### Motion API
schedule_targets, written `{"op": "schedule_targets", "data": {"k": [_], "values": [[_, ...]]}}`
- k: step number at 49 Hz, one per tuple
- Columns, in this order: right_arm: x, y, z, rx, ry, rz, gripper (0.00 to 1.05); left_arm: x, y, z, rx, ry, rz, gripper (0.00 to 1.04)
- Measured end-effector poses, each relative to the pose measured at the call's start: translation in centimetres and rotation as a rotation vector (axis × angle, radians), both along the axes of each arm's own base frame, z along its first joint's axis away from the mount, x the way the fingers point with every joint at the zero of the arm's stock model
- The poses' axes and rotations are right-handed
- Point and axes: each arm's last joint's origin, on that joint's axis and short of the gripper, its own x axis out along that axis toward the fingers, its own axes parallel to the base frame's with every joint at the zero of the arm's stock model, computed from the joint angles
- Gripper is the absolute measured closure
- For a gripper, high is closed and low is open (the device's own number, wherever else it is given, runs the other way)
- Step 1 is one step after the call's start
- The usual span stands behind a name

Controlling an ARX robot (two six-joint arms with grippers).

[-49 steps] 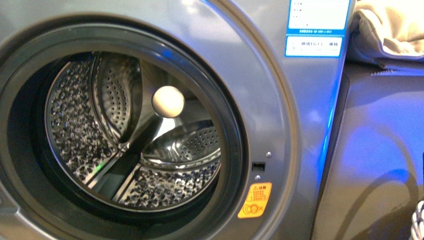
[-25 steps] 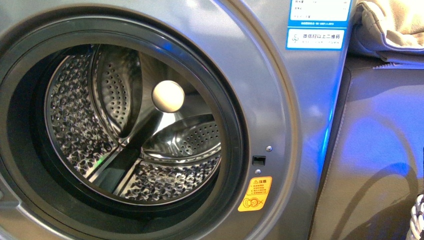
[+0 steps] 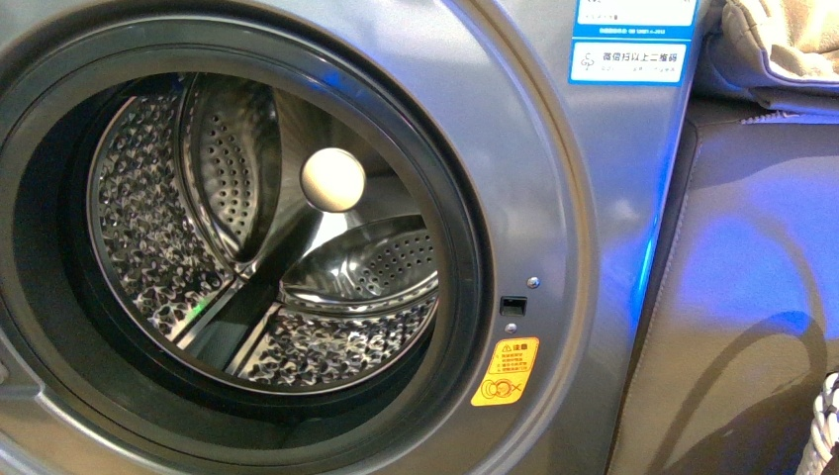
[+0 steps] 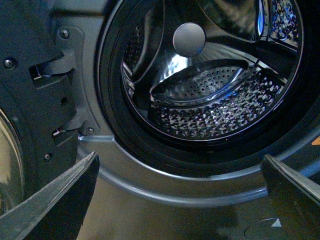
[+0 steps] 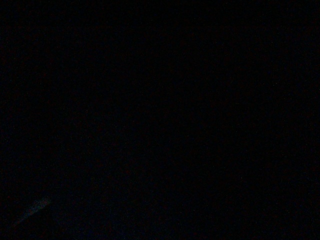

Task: Put clothes into washing machine

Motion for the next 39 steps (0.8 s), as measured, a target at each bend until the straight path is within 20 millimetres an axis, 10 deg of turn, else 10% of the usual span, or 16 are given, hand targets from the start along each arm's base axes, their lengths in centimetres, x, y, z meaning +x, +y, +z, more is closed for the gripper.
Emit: {"op": "schedule_targets", "data": {"k": [13,39], "values": [[-0.1,-0.2,-0.1,-0.004,-0.005,0.000,0.08,0.0,0.0,0.0,0.000,0.000,0.000,0.06],[-0.2,0.1,3.2,0.004,-0.080,-0.013,0.91,0.0,0.0,0.0,0.000,0.000,0.000,0.06]]}}
